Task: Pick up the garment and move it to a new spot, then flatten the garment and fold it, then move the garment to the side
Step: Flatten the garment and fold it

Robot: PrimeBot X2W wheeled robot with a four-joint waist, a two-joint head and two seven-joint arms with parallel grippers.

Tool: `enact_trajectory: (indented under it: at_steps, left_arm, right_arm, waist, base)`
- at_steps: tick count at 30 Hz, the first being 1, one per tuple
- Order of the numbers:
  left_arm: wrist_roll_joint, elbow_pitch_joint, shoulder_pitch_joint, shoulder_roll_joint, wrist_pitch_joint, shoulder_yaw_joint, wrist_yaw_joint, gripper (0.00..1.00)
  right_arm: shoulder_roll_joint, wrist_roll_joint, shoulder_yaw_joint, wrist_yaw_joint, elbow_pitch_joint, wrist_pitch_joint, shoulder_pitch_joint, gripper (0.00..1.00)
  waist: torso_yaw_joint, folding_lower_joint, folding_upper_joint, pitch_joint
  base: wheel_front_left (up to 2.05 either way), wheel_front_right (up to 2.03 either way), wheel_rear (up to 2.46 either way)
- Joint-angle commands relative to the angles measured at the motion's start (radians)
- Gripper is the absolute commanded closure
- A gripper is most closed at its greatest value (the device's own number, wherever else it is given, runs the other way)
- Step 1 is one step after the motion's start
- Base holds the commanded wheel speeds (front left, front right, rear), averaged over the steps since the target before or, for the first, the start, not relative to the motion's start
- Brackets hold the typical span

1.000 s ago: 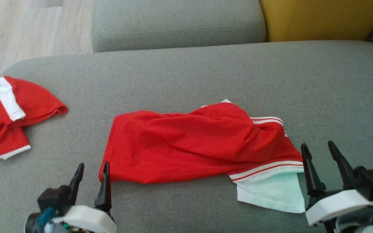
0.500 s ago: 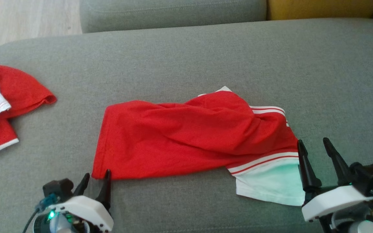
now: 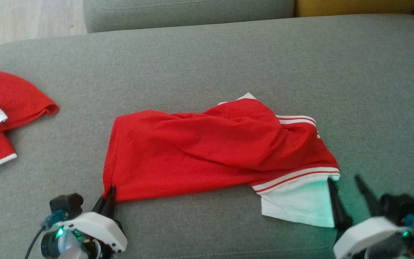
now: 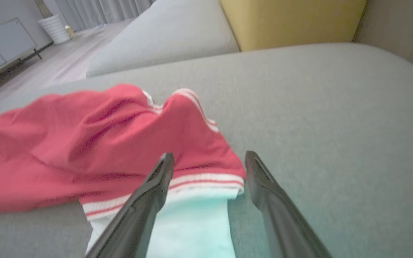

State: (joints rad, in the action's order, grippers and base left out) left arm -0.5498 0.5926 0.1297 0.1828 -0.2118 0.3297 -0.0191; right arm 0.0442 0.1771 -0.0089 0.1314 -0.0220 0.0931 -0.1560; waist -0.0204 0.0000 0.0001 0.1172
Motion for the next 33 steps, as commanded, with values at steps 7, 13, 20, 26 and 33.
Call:
enact_trajectory:
  at_steps: [7, 13, 20, 26, 33]
  left_arm:
    - [0.012, -0.035, 0.062, 0.008, -0.030, -0.025, 0.001, 1.00]
    - [0.017, -0.049, 0.065, 0.005, -0.036, -0.020, 0.001, 1.00]
    - [0.020, -0.092, 0.059, 0.006, -0.041, -0.023, 0.008, 1.00]
    - [0.041, -0.225, 0.059, 0.022, -0.047, -0.049, 0.037, 1.00]
    - [0.072, -0.487, 0.068, 0.065, -0.019, -0.083, 0.098, 1.00]
  right_arm:
    - [0.006, 0.008, 0.042, -0.001, -0.130, 0.012, -0.017, 0.00]
    - [0.006, 0.017, 0.027, -0.001, -0.257, 0.024, 0.044, 0.00]
    - [0.006, 0.067, 0.028, -0.001, -0.316, 0.065, 0.098, 1.00]
    - [0.006, 0.092, 0.007, -0.001, -0.178, 0.010, 0.117, 1.00]
    - [0.021, 0.062, -0.045, -0.001, 0.123, -0.011, 0.179, 1.00]
  waist:
    - [0.017, 0.0000, -0.0001, 0.014]
    - [0.022, 0.0000, -0.0001, 0.022]
    - [0.029, 0.0000, -0.0001, 0.021]
    - [0.031, 0.0000, -0.0001, 0.012]
    - [0.027, 0.0000, -0.0001, -0.030]
  base:
    - [0.00, 0.00, 0.00]
    - [0.00, 0.00, 0.00]
    - [0.00, 0.00, 0.00]
    - [0.00, 0.00, 0.00]
    - [0.00, 0.00, 0.00]
